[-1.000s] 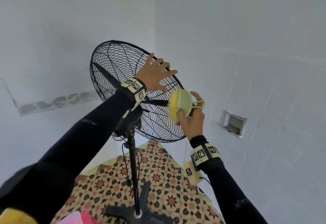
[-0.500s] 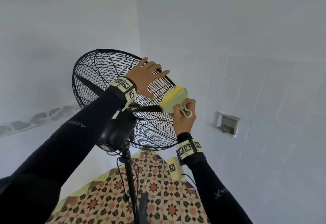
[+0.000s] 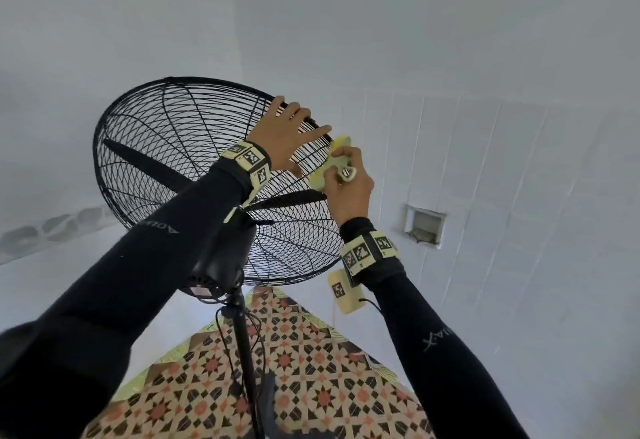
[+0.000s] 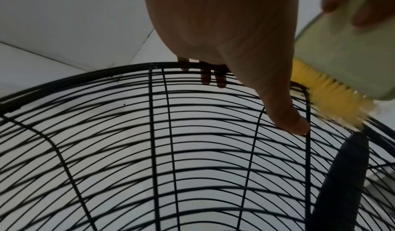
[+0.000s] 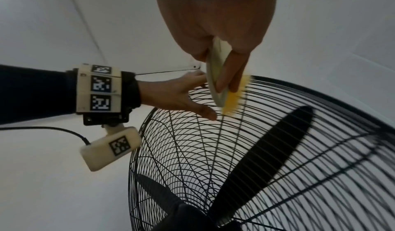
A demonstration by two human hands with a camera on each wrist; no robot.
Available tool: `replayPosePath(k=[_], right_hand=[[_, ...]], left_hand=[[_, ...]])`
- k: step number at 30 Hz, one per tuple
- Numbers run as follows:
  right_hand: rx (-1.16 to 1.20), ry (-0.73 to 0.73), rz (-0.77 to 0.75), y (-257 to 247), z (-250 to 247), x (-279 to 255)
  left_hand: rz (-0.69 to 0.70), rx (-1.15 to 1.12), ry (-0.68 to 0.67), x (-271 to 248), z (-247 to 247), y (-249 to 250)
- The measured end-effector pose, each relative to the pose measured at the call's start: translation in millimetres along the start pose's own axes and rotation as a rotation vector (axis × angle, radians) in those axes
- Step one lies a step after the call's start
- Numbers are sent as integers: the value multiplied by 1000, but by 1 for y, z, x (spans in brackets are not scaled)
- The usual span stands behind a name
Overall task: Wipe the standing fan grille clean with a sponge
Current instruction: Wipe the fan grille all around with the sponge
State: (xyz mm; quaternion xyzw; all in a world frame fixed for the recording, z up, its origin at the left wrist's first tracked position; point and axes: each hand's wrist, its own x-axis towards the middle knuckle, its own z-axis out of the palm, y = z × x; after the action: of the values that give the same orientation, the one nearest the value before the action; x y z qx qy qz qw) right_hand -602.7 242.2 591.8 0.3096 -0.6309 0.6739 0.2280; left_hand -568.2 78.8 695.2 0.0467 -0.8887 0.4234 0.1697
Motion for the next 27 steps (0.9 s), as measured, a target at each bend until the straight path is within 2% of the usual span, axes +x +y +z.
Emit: replayPosePath(k=[2, 5, 7, 10, 13, 14, 15, 18, 20, 21, 24, 27], right_hand=[[13, 54, 42, 8, 5, -1], [25, 196, 319, 47, 0, -31], [-61, 240, 430, 68, -5, -48], [-62, 174, 339, 52, 4, -35], [15, 54, 98, 8, 14, -10], [11, 52, 50, 4, 16, -5], [9, 81, 65, 7, 16, -5], [33, 181, 328, 43, 4, -24], [-78, 151, 508, 67, -9, -33], [-120, 136, 550, 71, -13, -31], [-164, 117, 454, 56, -11, -6], [-207, 39, 187, 27, -5, 14]], left_hand=[[6, 2, 17, -1, 2, -1], [3, 3, 20, 0, 2, -1], [11, -4, 17, 1, 2, 2], [-3, 6, 24, 1, 2, 2], [-17, 0, 42, 3, 4, 1], [-16, -6, 42, 3, 4, 1], [-13, -11, 39, 3, 3, 1], [-10, -23, 23, 1, 3, 3], [0, -37, 32, 1, 2, 5], [-1, -40, 34, 1, 1, 6], [-10, -31, 25, 2, 1, 6], [-21, -41, 40, 5, 4, 4]])
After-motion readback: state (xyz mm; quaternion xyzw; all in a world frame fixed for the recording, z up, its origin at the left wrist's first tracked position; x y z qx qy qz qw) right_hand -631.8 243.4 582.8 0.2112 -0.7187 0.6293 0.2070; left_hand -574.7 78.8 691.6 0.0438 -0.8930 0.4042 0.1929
